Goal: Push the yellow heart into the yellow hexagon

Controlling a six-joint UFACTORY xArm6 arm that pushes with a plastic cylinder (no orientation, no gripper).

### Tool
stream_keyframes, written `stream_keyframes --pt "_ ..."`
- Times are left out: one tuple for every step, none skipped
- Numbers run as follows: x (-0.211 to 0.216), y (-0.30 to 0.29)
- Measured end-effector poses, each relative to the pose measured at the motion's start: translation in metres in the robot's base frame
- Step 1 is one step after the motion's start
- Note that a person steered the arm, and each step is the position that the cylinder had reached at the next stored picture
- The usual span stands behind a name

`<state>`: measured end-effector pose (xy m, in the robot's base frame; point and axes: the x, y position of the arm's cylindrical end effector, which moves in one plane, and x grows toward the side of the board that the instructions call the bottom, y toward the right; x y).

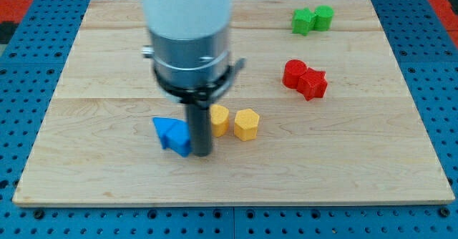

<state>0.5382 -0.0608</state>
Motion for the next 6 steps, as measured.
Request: stream_keyframes --pt "-0.021 -0.041" --pt "-0.042 -0.078" --pt "-0.047 -0.084" --pt "-0.048 -0.026" --pt "-0.060 -0.018" --pt "-0.060 0.011"
